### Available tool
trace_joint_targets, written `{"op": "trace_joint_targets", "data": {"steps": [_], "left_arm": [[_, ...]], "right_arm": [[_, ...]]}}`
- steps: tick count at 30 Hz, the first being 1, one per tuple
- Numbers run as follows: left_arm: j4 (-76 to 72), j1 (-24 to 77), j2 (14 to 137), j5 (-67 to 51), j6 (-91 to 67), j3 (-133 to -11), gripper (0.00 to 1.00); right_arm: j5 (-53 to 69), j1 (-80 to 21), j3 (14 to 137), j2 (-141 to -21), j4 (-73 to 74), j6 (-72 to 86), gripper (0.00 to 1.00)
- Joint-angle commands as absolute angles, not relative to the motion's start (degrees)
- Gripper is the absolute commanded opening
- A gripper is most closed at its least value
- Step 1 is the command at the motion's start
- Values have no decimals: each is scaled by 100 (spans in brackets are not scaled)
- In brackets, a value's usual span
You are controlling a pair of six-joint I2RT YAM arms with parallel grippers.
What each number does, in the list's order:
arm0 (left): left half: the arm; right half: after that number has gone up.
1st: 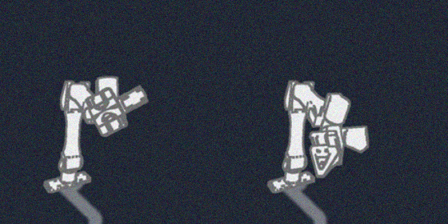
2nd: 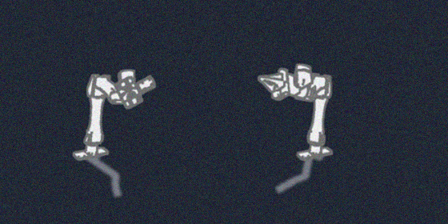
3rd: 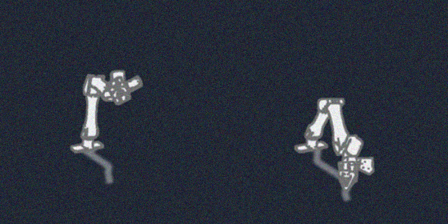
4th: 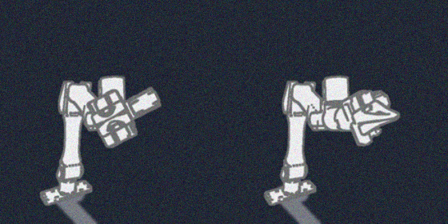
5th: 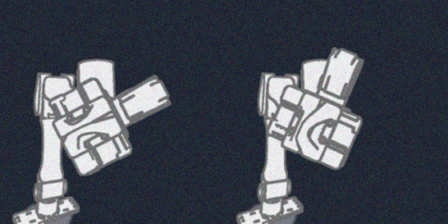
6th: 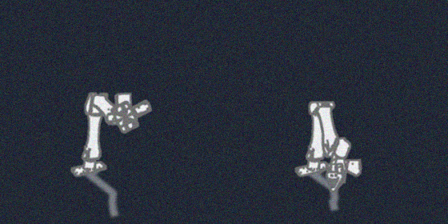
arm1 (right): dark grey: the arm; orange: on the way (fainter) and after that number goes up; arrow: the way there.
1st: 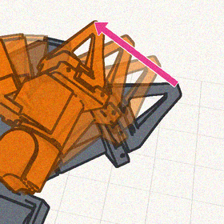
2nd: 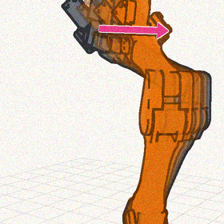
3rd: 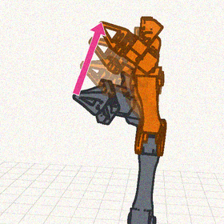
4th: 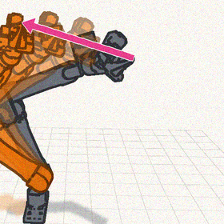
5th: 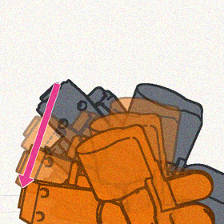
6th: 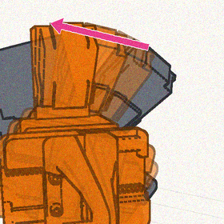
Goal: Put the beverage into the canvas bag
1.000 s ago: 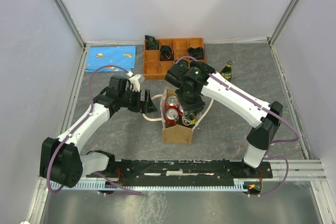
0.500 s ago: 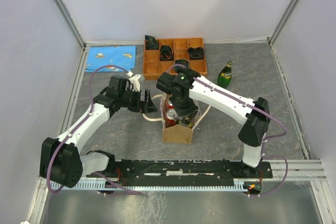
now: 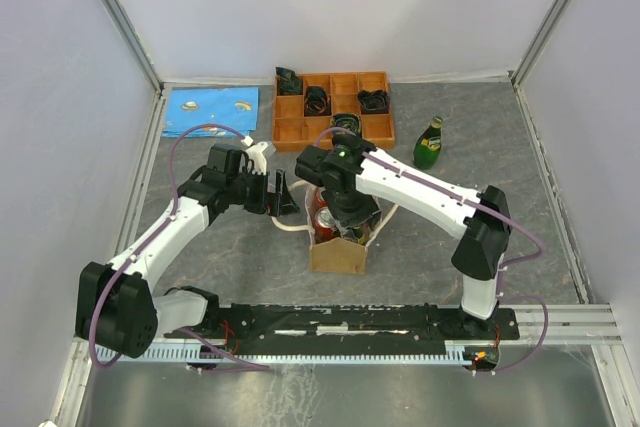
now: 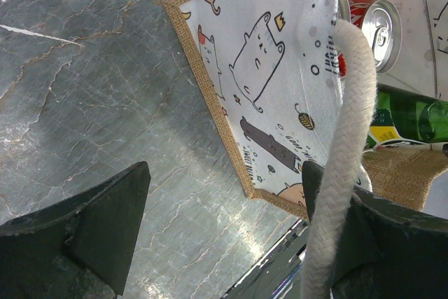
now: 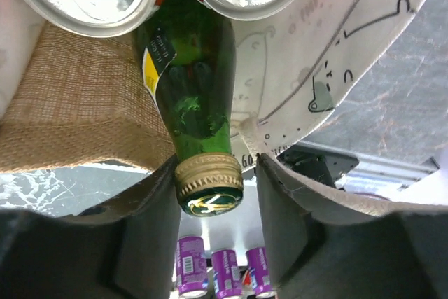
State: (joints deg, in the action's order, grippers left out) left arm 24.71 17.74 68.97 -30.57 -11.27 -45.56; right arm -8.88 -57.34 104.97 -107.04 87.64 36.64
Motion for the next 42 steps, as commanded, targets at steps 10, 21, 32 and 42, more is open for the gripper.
{"op": "trace_joint_targets", "data": {"steps": [10,21,32,42], "left_arm": [[2316,1785,6732,-3145,-1043,-4649,95],[2294,1784,6782,-3148,-1048,-4648,95],[2214,1793,6803,-3126,-1104,-4626,95],[2057,1796,6997,-3128,-1118,-4617,95]], "right_arm": [[-1553,-5721,11336,-10680,9240,3660,77],[-3407,-5361,12555,-9872,7817,3044,95],[-3980,-2944,9495,-9120,4310,1885,99],[-4356,-2580,8050,-9236,1795,1737,99]]}}
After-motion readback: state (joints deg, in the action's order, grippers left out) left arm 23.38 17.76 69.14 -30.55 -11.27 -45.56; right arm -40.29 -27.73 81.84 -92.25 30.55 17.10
